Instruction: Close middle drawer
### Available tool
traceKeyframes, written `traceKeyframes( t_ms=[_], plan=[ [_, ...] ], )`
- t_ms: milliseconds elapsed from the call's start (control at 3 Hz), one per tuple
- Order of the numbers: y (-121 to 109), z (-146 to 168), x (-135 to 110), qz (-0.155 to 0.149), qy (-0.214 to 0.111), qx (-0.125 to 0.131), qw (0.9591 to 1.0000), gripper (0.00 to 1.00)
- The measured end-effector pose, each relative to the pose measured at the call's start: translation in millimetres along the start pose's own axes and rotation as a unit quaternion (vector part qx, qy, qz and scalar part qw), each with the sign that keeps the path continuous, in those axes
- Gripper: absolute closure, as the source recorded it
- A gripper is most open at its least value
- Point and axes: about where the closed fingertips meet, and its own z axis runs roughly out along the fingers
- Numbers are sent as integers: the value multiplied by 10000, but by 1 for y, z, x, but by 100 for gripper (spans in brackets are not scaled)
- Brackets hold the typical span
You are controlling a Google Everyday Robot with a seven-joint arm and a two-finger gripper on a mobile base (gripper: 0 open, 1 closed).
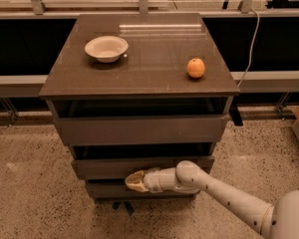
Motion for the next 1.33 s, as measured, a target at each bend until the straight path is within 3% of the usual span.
traceKeyframes(
  t_ms=[333, 667, 1000, 1333],
  plan=[
    [-20, 11, 5, 146, 258, 288, 9991, 100],
    [-20, 11, 5, 146, 258, 288, 9991, 100],
    [-25, 11, 9, 223, 375, 462, 9980, 100],
    [-41, 10, 12, 249, 565, 804, 9948, 100]
  ],
)
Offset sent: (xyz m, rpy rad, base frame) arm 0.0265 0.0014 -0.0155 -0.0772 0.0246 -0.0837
